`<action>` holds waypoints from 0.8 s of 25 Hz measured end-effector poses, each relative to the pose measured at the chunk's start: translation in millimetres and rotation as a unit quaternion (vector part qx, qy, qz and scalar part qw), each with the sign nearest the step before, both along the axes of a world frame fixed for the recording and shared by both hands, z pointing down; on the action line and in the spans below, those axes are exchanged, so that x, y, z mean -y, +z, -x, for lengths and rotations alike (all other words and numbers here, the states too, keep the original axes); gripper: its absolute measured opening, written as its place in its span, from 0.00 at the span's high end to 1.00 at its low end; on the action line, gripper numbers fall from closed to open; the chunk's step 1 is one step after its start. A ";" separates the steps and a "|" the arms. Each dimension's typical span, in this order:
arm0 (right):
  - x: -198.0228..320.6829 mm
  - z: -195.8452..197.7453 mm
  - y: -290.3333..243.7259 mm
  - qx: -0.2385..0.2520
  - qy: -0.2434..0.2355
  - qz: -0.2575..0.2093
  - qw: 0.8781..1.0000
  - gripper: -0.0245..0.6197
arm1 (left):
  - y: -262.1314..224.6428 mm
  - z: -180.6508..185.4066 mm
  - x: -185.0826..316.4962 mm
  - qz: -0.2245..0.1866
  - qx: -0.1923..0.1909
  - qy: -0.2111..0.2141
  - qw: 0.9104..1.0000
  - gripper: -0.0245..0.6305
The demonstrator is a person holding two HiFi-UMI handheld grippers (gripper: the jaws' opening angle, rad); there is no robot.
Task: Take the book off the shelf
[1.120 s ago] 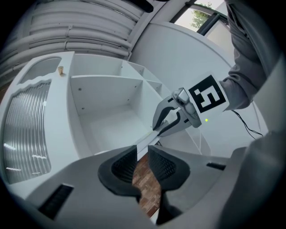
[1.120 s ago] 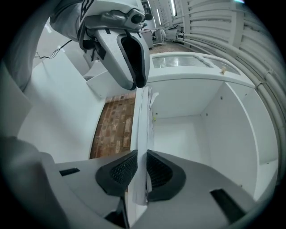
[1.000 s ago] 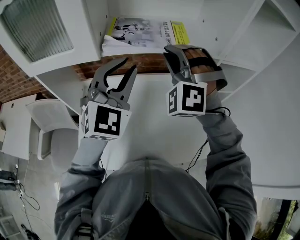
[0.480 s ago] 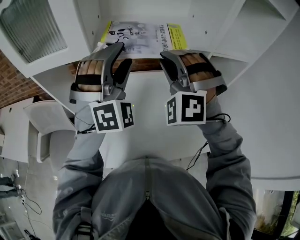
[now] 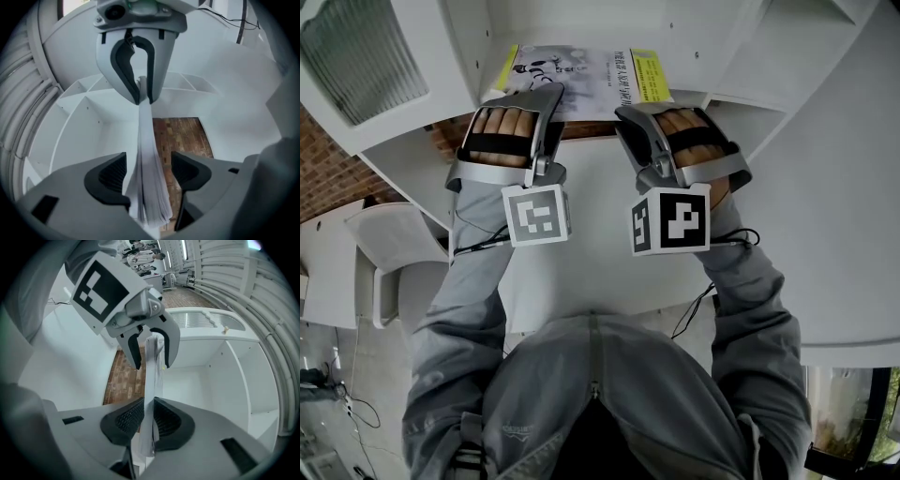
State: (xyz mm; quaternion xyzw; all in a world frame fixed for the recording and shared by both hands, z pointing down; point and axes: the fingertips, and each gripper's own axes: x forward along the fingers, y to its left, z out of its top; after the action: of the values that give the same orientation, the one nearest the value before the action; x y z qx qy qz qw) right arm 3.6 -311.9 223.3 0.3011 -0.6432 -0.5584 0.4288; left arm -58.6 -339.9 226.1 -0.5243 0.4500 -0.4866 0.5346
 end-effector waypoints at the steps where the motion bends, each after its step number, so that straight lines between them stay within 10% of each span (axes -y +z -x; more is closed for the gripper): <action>1: -1.1 -0.1 -0.4 0.000 0.000 0.001 1.000 0.85 | 3.7 3.9 3.8 0.006 0.001 -0.005 1.000 0.50; 7: -5.1 1.6 -2.6 0.003 0.001 0.000 1.000 0.85 | -12.1 15.1 -2.3 -0.044 -0.018 -0.009 0.999 0.83; 20: -14.3 8.0 2.7 -0.009 0.013 -0.026 1.000 0.61 | -5.9 6.6 -18.0 -0.007 -0.040 -0.028 0.999 0.85</action>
State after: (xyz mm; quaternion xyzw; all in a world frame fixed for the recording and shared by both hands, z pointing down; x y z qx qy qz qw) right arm -4.4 -297.6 226.0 0.3152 -0.6206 -0.5722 0.4338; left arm -65.2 -321.9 220.2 -0.5267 0.4893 -0.4768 0.5057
